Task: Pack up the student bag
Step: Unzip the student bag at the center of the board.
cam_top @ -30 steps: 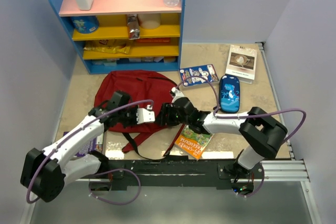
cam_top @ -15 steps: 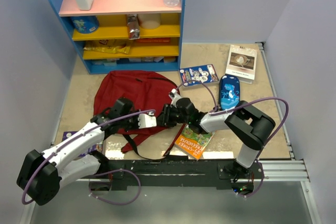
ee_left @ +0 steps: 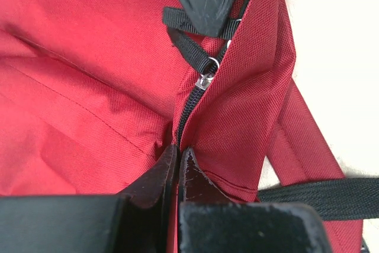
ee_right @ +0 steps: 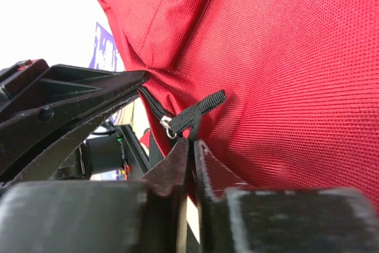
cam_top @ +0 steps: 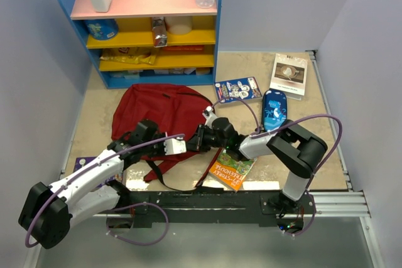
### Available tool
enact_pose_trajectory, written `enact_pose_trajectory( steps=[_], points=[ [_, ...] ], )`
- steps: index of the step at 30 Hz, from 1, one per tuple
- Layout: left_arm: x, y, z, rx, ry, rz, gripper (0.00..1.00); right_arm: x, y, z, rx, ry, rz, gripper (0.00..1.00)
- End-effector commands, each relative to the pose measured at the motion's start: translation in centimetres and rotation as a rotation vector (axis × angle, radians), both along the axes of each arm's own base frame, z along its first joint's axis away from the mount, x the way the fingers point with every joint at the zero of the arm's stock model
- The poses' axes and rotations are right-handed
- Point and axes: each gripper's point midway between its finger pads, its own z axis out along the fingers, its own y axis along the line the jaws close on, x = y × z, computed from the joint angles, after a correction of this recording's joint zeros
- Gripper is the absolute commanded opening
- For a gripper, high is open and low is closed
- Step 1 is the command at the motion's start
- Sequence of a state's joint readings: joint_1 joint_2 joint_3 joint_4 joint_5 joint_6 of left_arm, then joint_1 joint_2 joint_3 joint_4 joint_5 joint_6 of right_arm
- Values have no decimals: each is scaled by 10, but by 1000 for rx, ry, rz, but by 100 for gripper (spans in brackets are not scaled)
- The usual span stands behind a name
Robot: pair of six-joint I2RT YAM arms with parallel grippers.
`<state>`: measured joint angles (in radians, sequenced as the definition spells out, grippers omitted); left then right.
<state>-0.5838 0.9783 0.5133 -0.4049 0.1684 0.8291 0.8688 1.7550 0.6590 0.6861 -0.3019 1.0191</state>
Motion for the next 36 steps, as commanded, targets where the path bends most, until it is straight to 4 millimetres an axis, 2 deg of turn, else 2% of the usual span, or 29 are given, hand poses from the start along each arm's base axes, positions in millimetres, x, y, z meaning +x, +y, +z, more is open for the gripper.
enact_pose_trajectory(
  steps=[1, 3, 5, 6, 9, 11, 13, 17, 18, 21, 24, 31, 36],
  points=[
    [11, -1, 9, -19, -73, 13, 0, -3, 8, 17, 90, -3, 25, 4],
    [11, -1, 9, -18, -79, 16, 0, -2, 7, 22, 101, -15, 18, 0],
    [12, 1, 9, -13, -81, 23, 0, -1, 5, 27, 109, -36, 8, 0],
    [12, 1, 9, -10, -85, 21, 3, -1, 3, 29, 113, -48, 6, 0],
    [12, 2, 10, -10, -85, 27, 21, 3, -2, 38, 99, -103, -11, 0],
    [11, -1, 13, -24, -71, 22, 29, 3, -4, 41, 95, -135, -11, 0],
    [12, -6, 23, -45, -64, 23, 47, 3, -6, 47, 99, -165, -9, 0],
    [6, -26, 48, -147, 9, 6, 68, -2, -5, 57, 107, -219, 5, 0],
    [7, -33, 58, -172, 21, -3, 76, -3, -5, 55, 89, -218, 5, 0],
    [10, -50, 77, -252, 52, -10, 79, -7, 1, 58, 80, -248, 24, 0],
    [9, -60, 78, -288, 87, -27, 85, -10, 4, 63, 81, -272, 37, 0],
    [-7, -67, 55, -290, 176, -92, 86, -11, -1, 76, 81, -330, 27, 0],
    [-17, -70, 47, -311, 220, -114, 98, -12, -4, 79, 77, -340, 24, 0]
  ],
)
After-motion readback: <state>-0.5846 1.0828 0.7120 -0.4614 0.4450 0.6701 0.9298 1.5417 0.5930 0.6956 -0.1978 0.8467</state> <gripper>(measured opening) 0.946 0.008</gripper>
